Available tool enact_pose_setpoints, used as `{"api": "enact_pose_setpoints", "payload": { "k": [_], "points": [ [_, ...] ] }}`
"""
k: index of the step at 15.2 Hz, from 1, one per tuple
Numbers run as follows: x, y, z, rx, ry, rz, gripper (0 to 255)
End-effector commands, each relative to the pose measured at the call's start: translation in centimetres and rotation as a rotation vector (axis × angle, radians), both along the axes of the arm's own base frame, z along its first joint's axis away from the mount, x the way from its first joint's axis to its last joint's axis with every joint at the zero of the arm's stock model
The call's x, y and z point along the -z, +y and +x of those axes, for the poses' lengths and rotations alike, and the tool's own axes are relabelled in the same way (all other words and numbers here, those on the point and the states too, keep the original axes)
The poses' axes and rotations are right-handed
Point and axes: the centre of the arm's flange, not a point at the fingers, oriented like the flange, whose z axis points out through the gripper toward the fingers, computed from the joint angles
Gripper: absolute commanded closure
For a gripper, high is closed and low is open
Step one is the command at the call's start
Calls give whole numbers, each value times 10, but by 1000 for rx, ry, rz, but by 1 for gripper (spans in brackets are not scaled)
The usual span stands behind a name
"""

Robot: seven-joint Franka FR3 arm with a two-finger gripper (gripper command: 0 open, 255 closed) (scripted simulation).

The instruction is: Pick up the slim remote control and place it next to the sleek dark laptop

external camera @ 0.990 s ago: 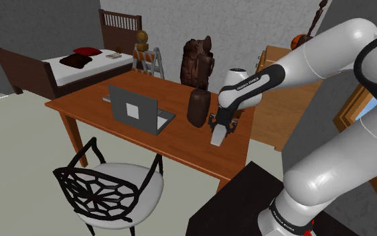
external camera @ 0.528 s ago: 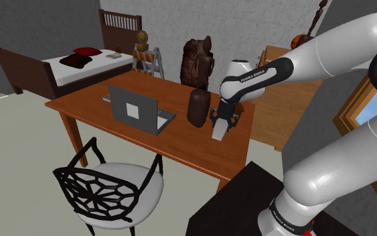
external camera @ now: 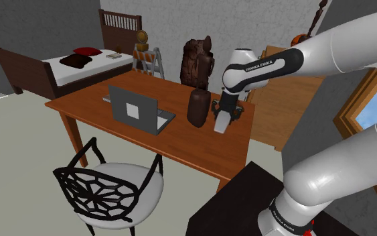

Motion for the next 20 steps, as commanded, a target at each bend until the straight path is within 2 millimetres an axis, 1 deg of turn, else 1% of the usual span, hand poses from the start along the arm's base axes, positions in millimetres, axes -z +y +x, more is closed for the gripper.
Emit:
{"api": "enact_pose_setpoints", "payload": {
  "k": [1, 15, 16, 20],
  "points": [
    [-10, 0, 0, 0, 0, 0, 255],
    [-84, 0, 0, 0, 0, 0, 255],
    [-85, 0, 0, 0, 0, 0, 255],
    [-85, 7, 53, 0, 0, 0, 255]
  ]
}}
